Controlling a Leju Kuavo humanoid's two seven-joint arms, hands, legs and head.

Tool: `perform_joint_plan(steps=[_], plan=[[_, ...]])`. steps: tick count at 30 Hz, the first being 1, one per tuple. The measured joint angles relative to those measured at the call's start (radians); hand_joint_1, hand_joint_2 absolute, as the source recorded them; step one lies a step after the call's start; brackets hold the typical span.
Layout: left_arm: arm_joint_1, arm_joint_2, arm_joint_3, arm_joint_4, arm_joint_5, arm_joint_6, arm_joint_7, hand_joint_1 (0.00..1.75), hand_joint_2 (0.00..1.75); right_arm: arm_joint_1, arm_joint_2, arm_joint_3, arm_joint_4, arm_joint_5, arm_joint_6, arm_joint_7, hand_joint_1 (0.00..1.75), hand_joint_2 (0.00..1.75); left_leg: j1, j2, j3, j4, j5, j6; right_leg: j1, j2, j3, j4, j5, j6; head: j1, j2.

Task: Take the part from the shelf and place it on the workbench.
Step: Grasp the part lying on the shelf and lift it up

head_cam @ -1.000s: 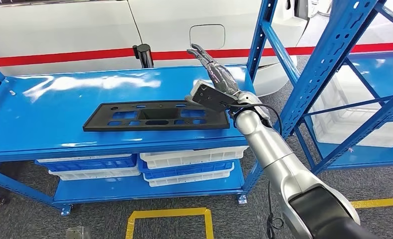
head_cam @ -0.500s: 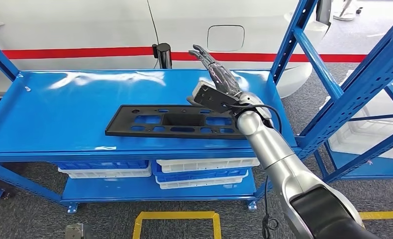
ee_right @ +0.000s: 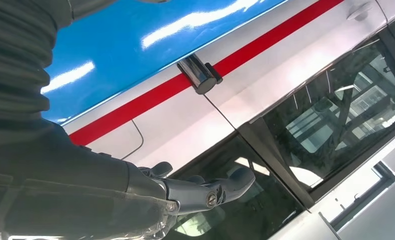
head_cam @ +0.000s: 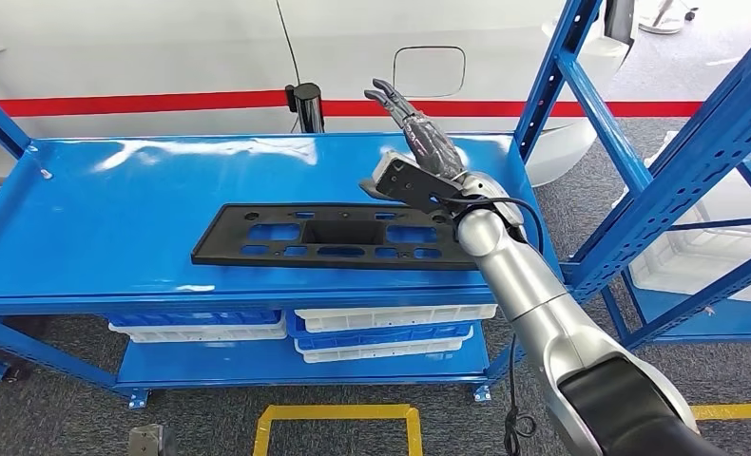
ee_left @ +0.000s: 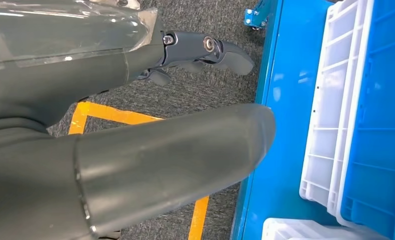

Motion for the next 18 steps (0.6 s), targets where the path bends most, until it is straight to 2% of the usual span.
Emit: perform_joint_plan(steps=[9,18], plan=[[0.001,0.002,-0.01,0.0,0.0,0.0,-0.005,0.0,0.0,0.067,-0.042,-0.009,-0.107,0.004,-0.029,-0.005,0.0,1.75,0.0,-0.001,0.0,0.0,-0.001,-0.001,0.0,0.0,0.0,0.0,0.0,-0.001,0.0,0.0],[0.013,0.001,-0.011,0.0,0.005,0.002,-0.008,0.0,0.0,0.298,-0.136,-0.013,-0.458,0.136,-0.109,0.014,0.0,1.75,0.0,-0.001,0.0,0.0,-0.004,-0.003,0.0,0.0,0.0,-0.001,-0.002,-0.002,0.0,0.0]])
